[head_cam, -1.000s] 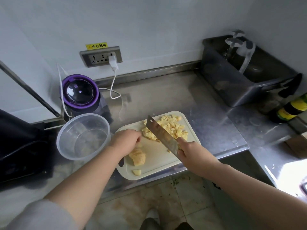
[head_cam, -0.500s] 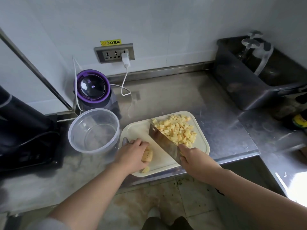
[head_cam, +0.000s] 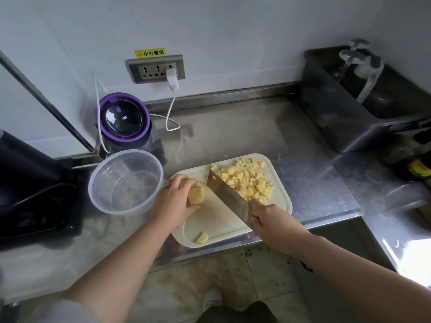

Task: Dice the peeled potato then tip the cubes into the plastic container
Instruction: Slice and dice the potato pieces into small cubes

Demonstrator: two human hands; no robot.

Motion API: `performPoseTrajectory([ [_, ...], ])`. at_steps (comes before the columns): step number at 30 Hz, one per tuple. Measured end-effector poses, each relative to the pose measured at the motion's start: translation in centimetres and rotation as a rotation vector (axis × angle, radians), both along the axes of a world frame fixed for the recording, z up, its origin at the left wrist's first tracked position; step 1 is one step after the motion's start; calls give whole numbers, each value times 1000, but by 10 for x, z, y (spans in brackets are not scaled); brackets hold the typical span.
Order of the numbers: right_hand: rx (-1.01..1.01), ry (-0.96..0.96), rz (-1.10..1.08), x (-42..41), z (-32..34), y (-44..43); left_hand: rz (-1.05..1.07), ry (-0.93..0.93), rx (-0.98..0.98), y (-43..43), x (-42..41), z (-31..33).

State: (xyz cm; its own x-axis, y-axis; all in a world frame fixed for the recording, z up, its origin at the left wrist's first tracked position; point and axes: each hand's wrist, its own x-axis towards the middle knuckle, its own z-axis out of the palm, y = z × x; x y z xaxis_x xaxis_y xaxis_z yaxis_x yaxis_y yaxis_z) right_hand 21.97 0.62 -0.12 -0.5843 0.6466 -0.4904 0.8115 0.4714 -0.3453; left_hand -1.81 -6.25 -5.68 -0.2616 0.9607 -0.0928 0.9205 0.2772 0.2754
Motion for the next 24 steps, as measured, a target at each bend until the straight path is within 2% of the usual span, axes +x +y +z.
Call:
performPoseTrajectory([
  [4, 0, 9, 5, 2, 1, -1, -18, 115, 169, -25, 10, -8],
  [15, 2, 23, 15, 6, 4, -5, -22, 236, 168, -32, 20, -13],
  [20, 8, 12, 16, 7, 2, -3, 108, 138, 92, -24, 30, -9],
  [24, 2, 9, 17, 7, 1, -2, 156, 77, 128, -20, 32, -10],
])
